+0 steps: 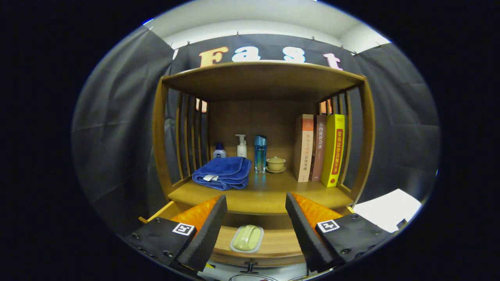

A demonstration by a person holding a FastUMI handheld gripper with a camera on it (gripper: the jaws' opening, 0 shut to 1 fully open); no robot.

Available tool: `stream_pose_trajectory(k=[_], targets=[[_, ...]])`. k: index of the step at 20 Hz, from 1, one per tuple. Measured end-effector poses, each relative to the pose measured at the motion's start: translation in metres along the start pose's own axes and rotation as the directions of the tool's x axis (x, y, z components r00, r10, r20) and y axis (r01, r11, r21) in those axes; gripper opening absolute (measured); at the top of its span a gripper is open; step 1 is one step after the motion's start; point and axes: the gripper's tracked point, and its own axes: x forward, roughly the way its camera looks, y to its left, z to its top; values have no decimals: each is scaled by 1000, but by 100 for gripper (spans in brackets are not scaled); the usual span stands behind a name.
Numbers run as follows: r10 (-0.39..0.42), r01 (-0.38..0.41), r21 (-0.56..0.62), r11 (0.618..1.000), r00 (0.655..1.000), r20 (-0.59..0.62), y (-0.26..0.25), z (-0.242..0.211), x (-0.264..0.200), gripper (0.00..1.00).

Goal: Pull open the drawer, take out the items inside it, and place them on the countertop above the cabinet.

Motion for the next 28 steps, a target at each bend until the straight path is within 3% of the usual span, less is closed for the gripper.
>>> stream_pose_trajectory(k=[3,8,13,21,25,28], targets=[[10,-14,-26,1000,989,-150,2,-31,37,98],[46,-31,45,998,922,-385,15,-111,63,98],[34,-14,46,999,877,-480,21,-157,83,98],[24,-50,-26,998,786,-618,33,-215,81,94],[30,-33,8,999,772,-635,32,-229,80,84],[56,-46,31,998,773,-632,37,-231,81,59]])
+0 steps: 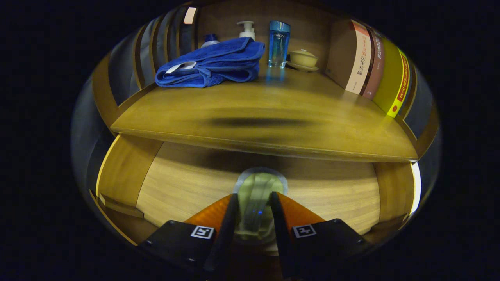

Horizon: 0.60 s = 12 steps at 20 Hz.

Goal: Pull open the drawer, take out the items inside it, and place them on the countertop above the cabinet.

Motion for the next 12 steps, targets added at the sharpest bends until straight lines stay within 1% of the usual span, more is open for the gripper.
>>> stream_pose_trajectory(k=[3,4,5,7,9,12], targets=[[-7,7,-3,1000,1000,13,-1,1,-3,30],[-10,10,0,1000,1000,18,-1,1,-4,26],[-12,12,1,1000,1000,25,-1,2,-4,25],[-3,3,1,1000,1000,30,2,1,-6,20],[20,-21,14,1000,999,46,8,4,-13,19],[13,-14,12,1000,993,117,5,21,-31,19]])
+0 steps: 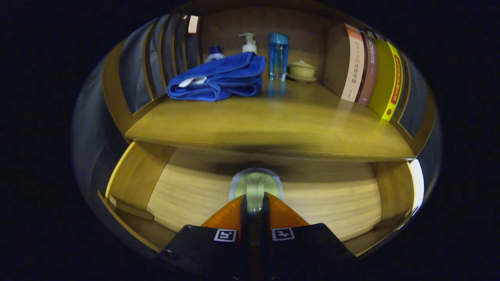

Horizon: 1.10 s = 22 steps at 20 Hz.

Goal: Pull open the drawer, take out the items inside it, and place them on the countertop above the cabinet.

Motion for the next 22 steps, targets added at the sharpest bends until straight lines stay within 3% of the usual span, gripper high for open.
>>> stream_pose_trajectory(k=[5,10,16,22], targets=[[11,-9,-19,1000,992,124,-1,33,-40,19],[26,-27,1,1000,987,158,2,29,-59,19],[-13,5,28,1000,946,323,-2,49,-87,19],[-47,23,61,998,905,424,-18,121,-110,19]])
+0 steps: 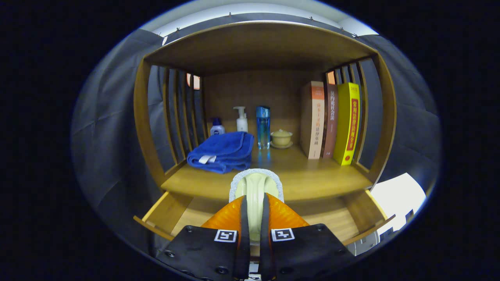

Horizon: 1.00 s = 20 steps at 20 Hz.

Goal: Pull open the drawer, take out the items inside it, and place them on the countertop above the cabinet.

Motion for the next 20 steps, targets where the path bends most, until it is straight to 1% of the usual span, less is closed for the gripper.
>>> stream_pose_trajectory(k=[3,5,7,8,10,13,15,17,20], targets=[[-13,13,-29,999,1000,2,-4,32,28,18],[-36,34,-50,998,999,-30,-8,36,54,19],[-74,70,-65,995,994,-76,-17,28,82,19],[-82,75,-69,995,991,-106,-19,19,93,19],[-77,69,-58,996,986,-149,-17,7,115,19],[-88,80,-45,996,969,-233,-23,-13,138,19],[-91,86,-33,996,959,-270,-28,-15,154,19],[-114,100,-62,993,945,-307,-34,-20,163,19],[-112,88,-90,992,941,-320,-30,-21,166,19]])
